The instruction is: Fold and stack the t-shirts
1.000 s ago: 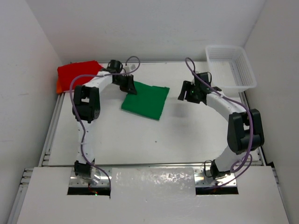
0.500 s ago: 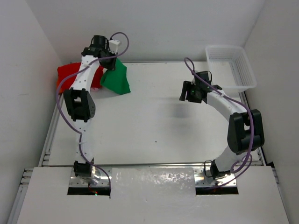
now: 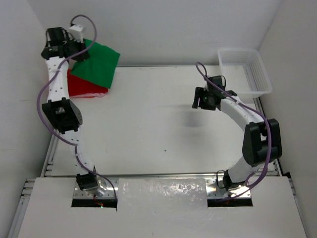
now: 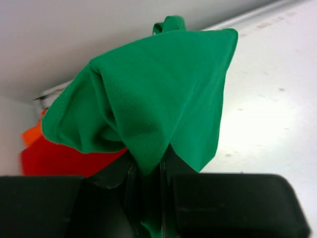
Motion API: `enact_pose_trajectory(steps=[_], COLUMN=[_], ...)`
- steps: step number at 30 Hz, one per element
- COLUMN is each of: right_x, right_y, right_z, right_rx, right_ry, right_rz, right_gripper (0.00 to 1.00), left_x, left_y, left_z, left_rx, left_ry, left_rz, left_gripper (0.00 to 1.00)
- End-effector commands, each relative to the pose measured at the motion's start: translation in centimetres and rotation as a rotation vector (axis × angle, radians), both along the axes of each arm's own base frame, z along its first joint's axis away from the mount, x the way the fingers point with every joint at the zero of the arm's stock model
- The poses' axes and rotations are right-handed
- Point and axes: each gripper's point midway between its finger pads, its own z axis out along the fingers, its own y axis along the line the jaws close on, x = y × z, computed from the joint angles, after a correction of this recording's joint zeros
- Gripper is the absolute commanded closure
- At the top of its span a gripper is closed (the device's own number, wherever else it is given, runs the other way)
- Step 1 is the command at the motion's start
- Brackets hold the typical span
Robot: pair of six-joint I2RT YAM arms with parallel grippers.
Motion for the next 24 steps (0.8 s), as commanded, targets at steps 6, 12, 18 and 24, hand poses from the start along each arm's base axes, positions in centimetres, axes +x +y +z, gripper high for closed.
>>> enact_pose_trajectory(steps=[6, 12, 18, 24], right_x=[0.1, 0.6, 0.7, 0.6], right_y=[-0.6, 1.1, 2.2, 3.2], right_z=[1.1, 1.1, 2.0, 2.3], right_rx=[-0.037, -0.017, -0.009, 0.016], right_ry=[-0.013, 0.01, -0.018, -0.035], right_rz=[0.007, 0.057, 0.099, 0.129], right_gripper=[0.38, 0.37, 0.37, 0.36], left_x=[2.0, 4.4, 3.0, -0.9], left_y=[11.5, 18.6, 25.7, 28.0], left_z=[-5.6, -12.6, -8.7, -4.9], left_rx=[-0.041, 0.094, 0.218, 0.279], left_ry=[-0.027, -0.013, -0.089, -0.115], left_rz=[0.086, 0.287, 0.696, 0.834], left_gripper=[1.0, 0.05, 0.0, 0.0])
